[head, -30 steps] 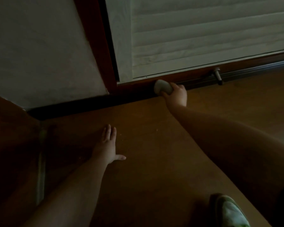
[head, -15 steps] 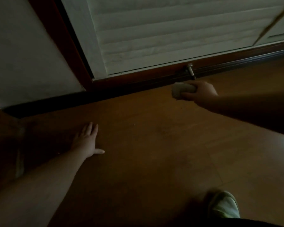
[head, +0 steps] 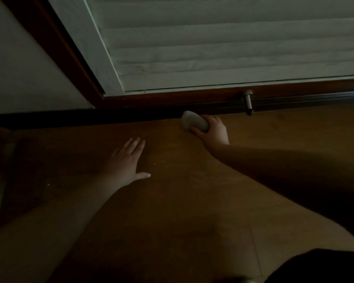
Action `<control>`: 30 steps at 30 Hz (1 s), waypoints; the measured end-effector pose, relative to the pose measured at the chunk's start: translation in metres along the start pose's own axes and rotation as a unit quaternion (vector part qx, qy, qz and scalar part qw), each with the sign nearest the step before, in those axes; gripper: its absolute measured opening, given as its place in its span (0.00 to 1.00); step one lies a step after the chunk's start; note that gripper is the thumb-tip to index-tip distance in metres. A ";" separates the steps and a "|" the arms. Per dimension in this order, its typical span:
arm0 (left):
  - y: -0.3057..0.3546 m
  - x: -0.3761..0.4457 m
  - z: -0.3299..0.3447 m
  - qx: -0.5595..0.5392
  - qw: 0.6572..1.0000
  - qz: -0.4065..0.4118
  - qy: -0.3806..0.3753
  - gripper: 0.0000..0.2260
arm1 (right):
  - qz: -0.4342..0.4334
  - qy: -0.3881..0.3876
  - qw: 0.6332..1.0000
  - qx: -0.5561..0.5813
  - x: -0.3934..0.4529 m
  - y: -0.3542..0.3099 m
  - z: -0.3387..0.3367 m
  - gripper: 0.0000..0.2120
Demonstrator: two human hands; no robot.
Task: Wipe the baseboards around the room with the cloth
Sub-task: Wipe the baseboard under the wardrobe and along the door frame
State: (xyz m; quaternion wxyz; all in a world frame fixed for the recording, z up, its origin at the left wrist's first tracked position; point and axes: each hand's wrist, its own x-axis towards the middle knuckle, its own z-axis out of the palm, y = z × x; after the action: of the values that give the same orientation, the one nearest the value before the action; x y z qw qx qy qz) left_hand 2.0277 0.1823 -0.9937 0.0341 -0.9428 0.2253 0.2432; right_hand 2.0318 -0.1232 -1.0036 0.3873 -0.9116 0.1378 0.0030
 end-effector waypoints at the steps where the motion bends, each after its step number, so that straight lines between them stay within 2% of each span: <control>1: 0.009 0.005 0.003 -0.002 1.000 -0.007 -0.006 0.51 | -0.002 0.015 1.000 0.005 0.007 0.000 0.010 0.28; 4: 0.045 0.011 0.019 -0.015 0.998 -0.023 -0.054 0.56 | 0.008 0.023 0.999 0.029 0.023 0.004 0.031 0.28; 7: 0.079 0.015 0.031 -0.026 0.993 -0.074 -0.093 0.63 | 0.024 0.029 0.998 0.043 0.031 0.019 0.037 0.27; 12: 0.084 0.015 0.018 -0.002 0.990 -0.096 -0.105 0.58 | 0.067 0.052 0.995 0.049 0.034 0.042 0.020 0.26; 21: 0.080 0.021 0.028 0.010 0.996 -0.059 -0.067 0.57 | 0.081 0.113 0.990 0.015 0.039 0.094 -0.027 0.24; 25: 0.103 0.037 0.029 -0.002 1.000 0.007 -0.014 0.59 | 0.129 0.164 0.978 -0.012 0.042 0.131 -0.077 0.23; 30: 0.122 0.062 0.020 0.018 0.998 0.040 -0.051 0.63 | 0.217 0.219 0.951 -0.018 0.034 0.165 -0.130 0.26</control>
State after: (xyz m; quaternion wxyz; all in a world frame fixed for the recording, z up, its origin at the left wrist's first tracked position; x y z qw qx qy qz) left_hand 2.0139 0.0510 -1.0351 0.0531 -0.9186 0.2647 0.2884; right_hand 2.0101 -0.3328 -1.0326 0.3212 -0.8446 0.4140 -0.1101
